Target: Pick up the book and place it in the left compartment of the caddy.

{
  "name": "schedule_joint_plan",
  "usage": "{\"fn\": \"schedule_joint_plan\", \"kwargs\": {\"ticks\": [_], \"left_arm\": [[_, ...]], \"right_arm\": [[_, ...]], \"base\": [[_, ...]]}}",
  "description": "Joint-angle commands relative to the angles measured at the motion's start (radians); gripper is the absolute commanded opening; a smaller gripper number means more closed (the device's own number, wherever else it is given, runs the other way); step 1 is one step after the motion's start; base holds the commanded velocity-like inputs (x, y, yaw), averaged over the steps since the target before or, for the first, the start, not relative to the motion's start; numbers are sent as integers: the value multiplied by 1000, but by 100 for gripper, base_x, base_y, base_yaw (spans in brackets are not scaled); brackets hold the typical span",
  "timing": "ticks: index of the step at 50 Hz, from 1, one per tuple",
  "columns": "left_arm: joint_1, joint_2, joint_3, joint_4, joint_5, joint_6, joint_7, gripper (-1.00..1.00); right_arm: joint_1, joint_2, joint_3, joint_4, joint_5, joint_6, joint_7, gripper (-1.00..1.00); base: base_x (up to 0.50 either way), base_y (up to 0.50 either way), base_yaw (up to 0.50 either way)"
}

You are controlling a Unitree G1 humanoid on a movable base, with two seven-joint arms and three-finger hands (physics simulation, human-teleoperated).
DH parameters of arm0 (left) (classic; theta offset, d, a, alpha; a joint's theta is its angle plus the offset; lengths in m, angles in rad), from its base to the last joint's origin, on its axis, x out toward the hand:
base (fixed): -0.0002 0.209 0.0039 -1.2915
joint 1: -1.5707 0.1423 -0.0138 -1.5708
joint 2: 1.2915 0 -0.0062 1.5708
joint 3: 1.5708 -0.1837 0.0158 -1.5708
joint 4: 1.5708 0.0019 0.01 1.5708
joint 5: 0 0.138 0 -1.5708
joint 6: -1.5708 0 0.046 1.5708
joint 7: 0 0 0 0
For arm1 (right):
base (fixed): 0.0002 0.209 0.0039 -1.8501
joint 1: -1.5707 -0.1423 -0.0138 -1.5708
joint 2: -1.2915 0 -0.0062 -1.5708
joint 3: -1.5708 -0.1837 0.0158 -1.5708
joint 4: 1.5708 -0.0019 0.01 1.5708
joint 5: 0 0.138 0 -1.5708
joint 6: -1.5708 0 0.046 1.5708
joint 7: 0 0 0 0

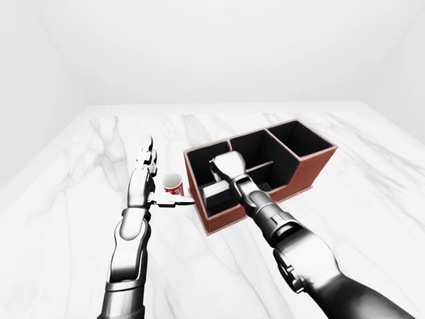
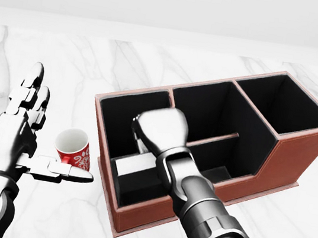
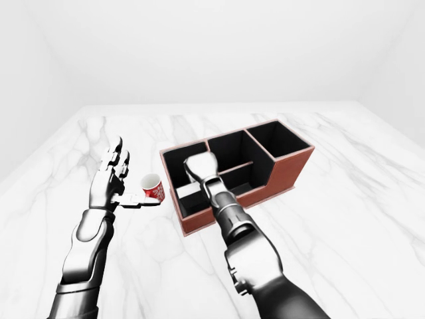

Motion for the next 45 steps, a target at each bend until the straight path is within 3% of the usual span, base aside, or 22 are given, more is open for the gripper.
{"fn": "schedule_joint_plan", "kwargs": {"ticks": [1, 28, 36, 45], "left_arm": [[4, -1, 0, -7, -1, 0, -1, 100], [5, -1, 0, -3, 1, 0, 0, 100], [1, -1, 0, -1, 1, 0, 2, 100], [6, -3, -3, -16, 3, 0, 4, 100]], "right_arm": [[-46, 18, -27, 14, -2, 0, -31, -100], [-43, 10, -26, 7, -12, 0, -11, -100], [-44, 10, -26, 8, -12, 0, -6, -75], [-24, 2, -21, -4, -23, 0, 1, -70]], "base": [[0, 0, 0], [0, 0, 0], [0, 0, 0], [0, 0, 0]]}}
